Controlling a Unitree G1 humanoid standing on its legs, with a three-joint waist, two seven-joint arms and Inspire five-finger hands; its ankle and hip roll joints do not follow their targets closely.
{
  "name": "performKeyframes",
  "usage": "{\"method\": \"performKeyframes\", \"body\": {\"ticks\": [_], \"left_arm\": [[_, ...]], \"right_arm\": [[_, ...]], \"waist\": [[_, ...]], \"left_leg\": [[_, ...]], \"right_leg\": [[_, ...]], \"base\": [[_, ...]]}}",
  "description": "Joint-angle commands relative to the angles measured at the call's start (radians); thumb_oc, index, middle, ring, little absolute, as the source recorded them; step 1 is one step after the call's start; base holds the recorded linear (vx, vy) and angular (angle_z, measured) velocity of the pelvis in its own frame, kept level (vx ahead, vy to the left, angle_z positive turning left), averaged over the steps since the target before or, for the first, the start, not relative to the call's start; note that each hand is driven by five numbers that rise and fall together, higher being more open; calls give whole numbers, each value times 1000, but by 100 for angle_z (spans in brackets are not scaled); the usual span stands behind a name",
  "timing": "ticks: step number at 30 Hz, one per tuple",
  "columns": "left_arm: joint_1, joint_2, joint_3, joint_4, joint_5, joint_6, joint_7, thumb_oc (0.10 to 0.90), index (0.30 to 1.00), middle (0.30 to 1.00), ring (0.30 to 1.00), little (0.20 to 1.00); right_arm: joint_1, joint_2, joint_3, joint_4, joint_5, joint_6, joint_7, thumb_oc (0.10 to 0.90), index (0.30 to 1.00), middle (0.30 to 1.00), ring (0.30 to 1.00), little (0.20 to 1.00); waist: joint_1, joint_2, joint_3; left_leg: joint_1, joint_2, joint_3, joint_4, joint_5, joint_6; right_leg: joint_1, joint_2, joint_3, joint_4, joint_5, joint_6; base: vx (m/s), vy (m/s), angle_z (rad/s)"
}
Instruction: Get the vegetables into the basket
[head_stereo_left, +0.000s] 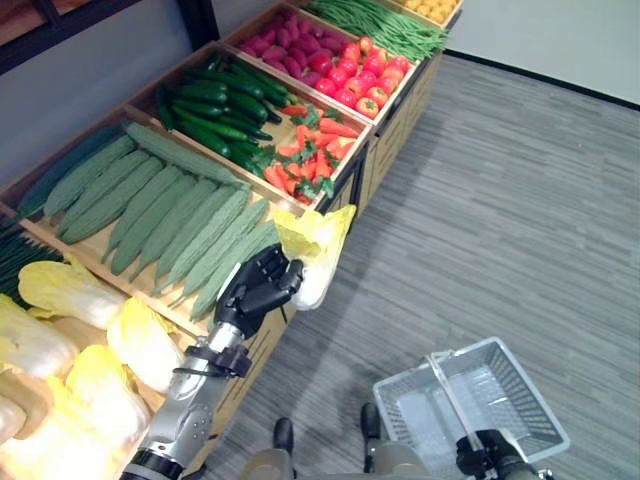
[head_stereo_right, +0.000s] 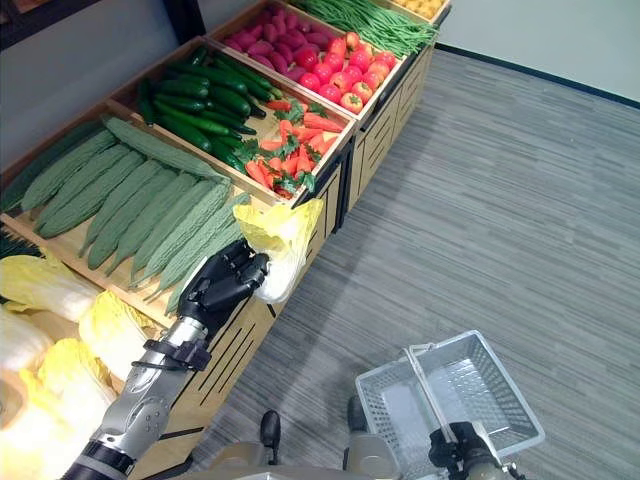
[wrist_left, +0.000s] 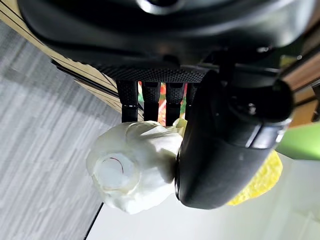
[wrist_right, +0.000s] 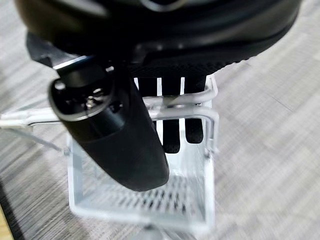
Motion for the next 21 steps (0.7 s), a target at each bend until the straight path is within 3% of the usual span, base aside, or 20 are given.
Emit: {"method": "performKeyframes", "body": {"ticks": [1, 3, 5, 6, 8, 11, 18, 21], "left_arm": [[-84, 23, 71, -158, 0, -112, -40, 400, 300, 300, 300, 300], [-87, 36, 79, -144, -4, -114, -40, 400, 300, 300, 300, 300], [-96, 44, 80, -138, -6, -111, -39, 400, 300, 300, 300, 300], [-96, 44, 80, -137, -6, -111, -39, 400, 300, 300, 300, 300], [-100, 45, 77, -137, -6, -105, -39, 400, 300, 300, 300, 300], [-91, 48, 84, -144, -11, -102, -40, 400, 300, 300, 300, 300], [-75, 55, 88, -155, -25, -95, -47, 400, 300, 300, 300, 300], [-74, 35, 84, -147, -33, -91, -39, 400, 300, 300, 300, 300]], "right_arm": [[-31, -16, 23, -3, 13, -24, 3, 400, 300, 300, 300, 300], [-34, -5, 24, -4, 9, -21, 3, 400, 300, 300, 300, 300], [-39, -3, 22, -3, 8, -17, -1, 400, 300, 300, 300, 300], [-39, -2, 22, -3, 8, -17, -1, 400, 300, 300, 300, 300], [-38, 4, 19, -2, 10, -16, -6, 400, 300, 300, 300, 300], [-32, 5, 17, -5, 8, -18, -7, 400, 300, 300, 300, 300], [-22, 6, 22, -13, 12, -19, -15, 400, 300, 300, 300, 300], [-14, -4, 26, -28, 19, -24, -18, 400, 300, 300, 300, 300]], "waist": [[-2, -40, -18], [3, -49, -8], [23, -42, 2], [23, -43, 0], [38, -30, -9], [50, -29, -23], [68, -49, -59], [54, -35, -59]], "left_leg": [[15, 5, 58, 46, -58, -27], [14, -3, 96, 58, -65, -14], [6, 11, 119, 74, -69, -7], [2, 11, 119, 74, -67, -7], [-8, 27, 156, 66, -47, -3], [-8, 36, 185, 44, -31, -3], [7, 57, 254, 22, -8, -32], [11, 104, 276, 17, 32, -69]], "right_leg": [[-14, -60, 33, 39, 18, 123], [-48, -68, 34, 61, 50, 132], [-47, -83, -62, 127, 15, 115], [-50, -83, -61, 126, 17, 114], [-23, -113, -189, 206, -19, 94], [-1, -122, -235, 234, -37, 89], [72, -112, -270, 77, -36, 101], [95, -59, -259, 13, -57, 78]], "base": [[-129, 256, -58], [-159, 196, -85], [-129, 72, -74], [-114, 64, -63], [-126, 86, -34], [-81, 15, -32], [5, -113, -45], [13, -297, -46]]}}
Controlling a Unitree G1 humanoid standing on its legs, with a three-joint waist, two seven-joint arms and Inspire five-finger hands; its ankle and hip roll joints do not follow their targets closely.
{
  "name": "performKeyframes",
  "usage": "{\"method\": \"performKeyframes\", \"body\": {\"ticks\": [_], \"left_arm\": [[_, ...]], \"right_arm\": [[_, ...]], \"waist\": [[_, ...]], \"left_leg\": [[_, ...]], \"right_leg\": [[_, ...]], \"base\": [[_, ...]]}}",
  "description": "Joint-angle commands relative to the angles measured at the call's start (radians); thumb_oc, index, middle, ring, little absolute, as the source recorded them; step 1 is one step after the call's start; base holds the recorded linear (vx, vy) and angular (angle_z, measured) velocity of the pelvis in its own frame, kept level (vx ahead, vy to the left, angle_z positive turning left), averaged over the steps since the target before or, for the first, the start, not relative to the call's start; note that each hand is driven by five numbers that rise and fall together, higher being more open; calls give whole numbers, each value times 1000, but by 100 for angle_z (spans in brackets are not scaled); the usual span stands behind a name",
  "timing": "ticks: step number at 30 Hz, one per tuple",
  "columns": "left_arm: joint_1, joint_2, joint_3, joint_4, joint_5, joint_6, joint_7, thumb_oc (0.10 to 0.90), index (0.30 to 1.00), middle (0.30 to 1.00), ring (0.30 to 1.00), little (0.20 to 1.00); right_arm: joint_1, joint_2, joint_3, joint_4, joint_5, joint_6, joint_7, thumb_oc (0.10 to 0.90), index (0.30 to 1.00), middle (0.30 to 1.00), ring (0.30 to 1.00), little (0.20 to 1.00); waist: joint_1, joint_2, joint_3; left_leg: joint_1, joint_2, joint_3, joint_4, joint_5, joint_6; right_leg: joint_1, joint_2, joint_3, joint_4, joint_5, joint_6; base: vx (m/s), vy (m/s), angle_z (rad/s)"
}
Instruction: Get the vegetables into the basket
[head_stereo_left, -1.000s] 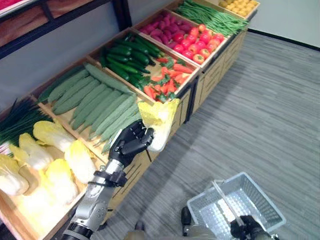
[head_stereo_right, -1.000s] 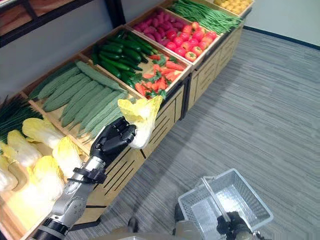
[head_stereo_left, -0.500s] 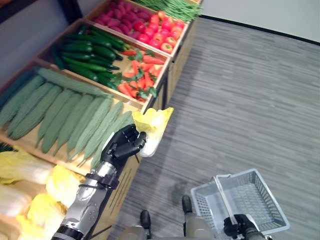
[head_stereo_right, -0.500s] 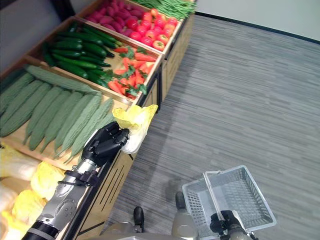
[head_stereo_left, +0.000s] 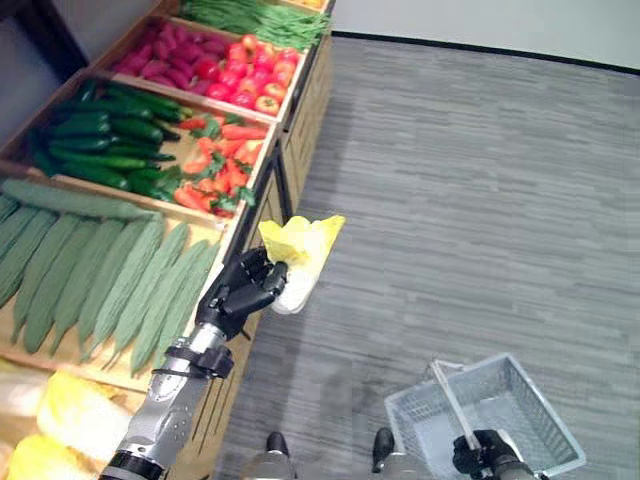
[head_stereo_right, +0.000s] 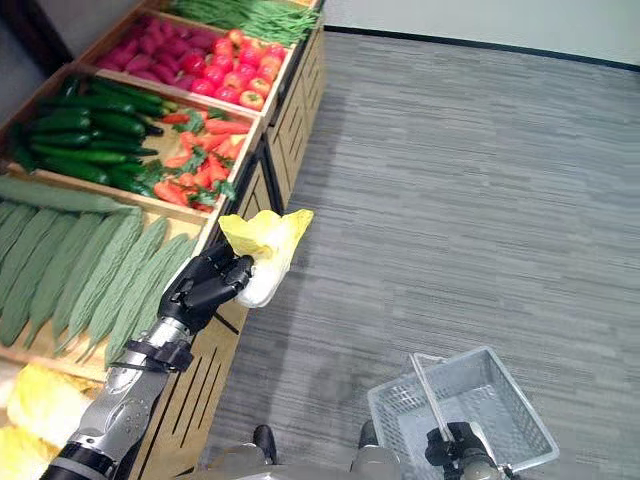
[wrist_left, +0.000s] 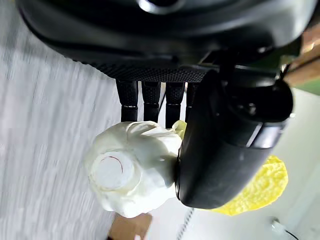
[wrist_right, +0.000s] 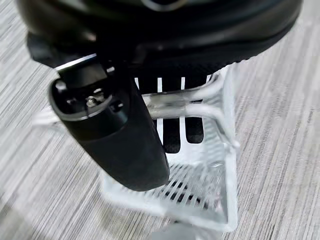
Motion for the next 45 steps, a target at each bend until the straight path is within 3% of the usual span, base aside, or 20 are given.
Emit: {"method": "performKeyframes", "body": {"ticks": [1, 8, 10, 11, 12, 15, 21, 25, 31, 37, 41, 43, 45], "left_arm": [[-76, 1, 39, -146, -22, -92, -22, 400, 300, 300, 300, 300], [-107, -34, 10, -128, -19, -84, -17, 400, 300, 300, 300, 300], [-118, -45, -9, -118, -13, -82, -20, 400, 300, 300, 300, 300], [-112, -50, -10, -123, -7, -82, -18, 400, 300, 300, 300, 300], [-113, -50, -10, -123, -7, -82, -18, 400, 300, 300, 300, 300], [-111, -57, -6, -122, -9, -89, -12, 400, 300, 300, 300, 300], [-100, -46, -27, -131, -29, -81, -34, 400, 300, 300, 300, 300], [-76, -8, -39, -137, -40, -74, -52, 400, 300, 300, 300, 300], [-89, 29, -59, -118, -9, -74, -48, 400, 300, 300, 300, 300], [-204, 195, -140, -96, 260, -103, -4, 400, 300, 300, 300, 300], [-268, 252, -196, -89, 360, -122, 2, 400, 300, 300, 300, 300], [-373, 338, -277, -104, 571, -158, 40, 400, 300, 300, 300, 300], [-405, 347, -300, -108, 636, -168, 69, 400, 300, 300, 300, 300]], "right_arm": [[-13, -11, 39, -11, 18, -44, -10, 400, 300, 300, 300, 300], [-1, -49, 28, -27, 39, -53, -20, 400, 300, 300, 300, 300], [-18, -74, 23, -30, 50, -55, -27, 400, 300, 300, 300, 300], [-29, -83, 26, -37, 49, -56, -29, 400, 300, 300, 300, 300], [-29, -83, 26, -37, 49, -56, -29, 400, 300, 300, 300, 300], [-37, -101, 30, -71, 48, -66, -37, 400, 300, 300, 300, 300], [-61, -145, 32, -93, 36, -69, -38, 400, 300, 300, 300, 300], [-105, -185, 35, -152, 23, -76, -44, 400, 300, 300, 300, 300], [-146, -238, 46, -245, 0, -81, -56, 400, 300, 300, 300, 300], [-242, -353, 85, -443, -29, -100, -63, 400, 300, 300, 300, 300], [-284, -382, 115, -539, -40, -111, -60, 400, 300, 300, 300, 300], [-337, -401, 149, -616, -38, -129, -55, 400, 300, 300, 300, 300], [-342, -401, 146, -640, -35, -131, -52, 400, 300, 300, 300, 300]], "waist": [[-1, -43, -27], [-34, -5, 0], [-34, 7, 9], [-24, 12, 6], [-25, 11, 3], [-9, 13, 0], [-14, 23, -19], [-8, 2, -33], [-8, -9, -45], [-7, -16, -70], [-11, -16, -78], [-16, -16, -87], [-15, -17, -86]], "left_leg": [[-57, -12, -33, -12, 37, -62], [-92, 51, -45, 85, 59, -109], [-96, 48, -104, 108, 66, -124], [-103, 30, -187, 84, 67, -121], [-107, 29, -188, 83, 69, -121], [-132, 0, -304, 25, 69, -111], [-86, -8, -269, -26, 62, -93], [-67, -31, -232, -31, 30, -74], [-66, -45, -222, -31, 16, -65], [-48, -52, -219, -31, 1, -62], [-41, -50, -215, -31, -2, -63], [-38, -47, -214, -31, -4, -65], [-36, -47, -214, -31, -5, -66]], "right_leg": [[-13, -53, -39, 23, 32, 74], [11, -2, -45, 8, -1, 32], [26, 10, -32, -15, -2, 24], [21, 10, -13, -20, -2, 23], [17, 10, -14, -20, 0, 23], [4, 8, 23, -23, 12, 29], [7, 3, 48, -37, 28, 40], [-7, -25, 87, -43, 56, 61], [-16, -43, 91, -46, 70, 74], [-5, -53, 88, -49, 72, 82], [-3, -53, 90, -49, 71, 83], [1, -52, 88, -49, 68, 84], [3, -52, 87, -49, 66, 85]], "base": [[7, -218, -38], [-23, -166, -8], [-28, -142, -5], [-3, -35, -22], [-11, -16, -31], [10, -8, -32], [32, 88, -18], [30, 148, -28], [1, 70, -11], [12, 29, -1], [5, 5, 5], [6, -8, -2], [10, -10, -4]]}}
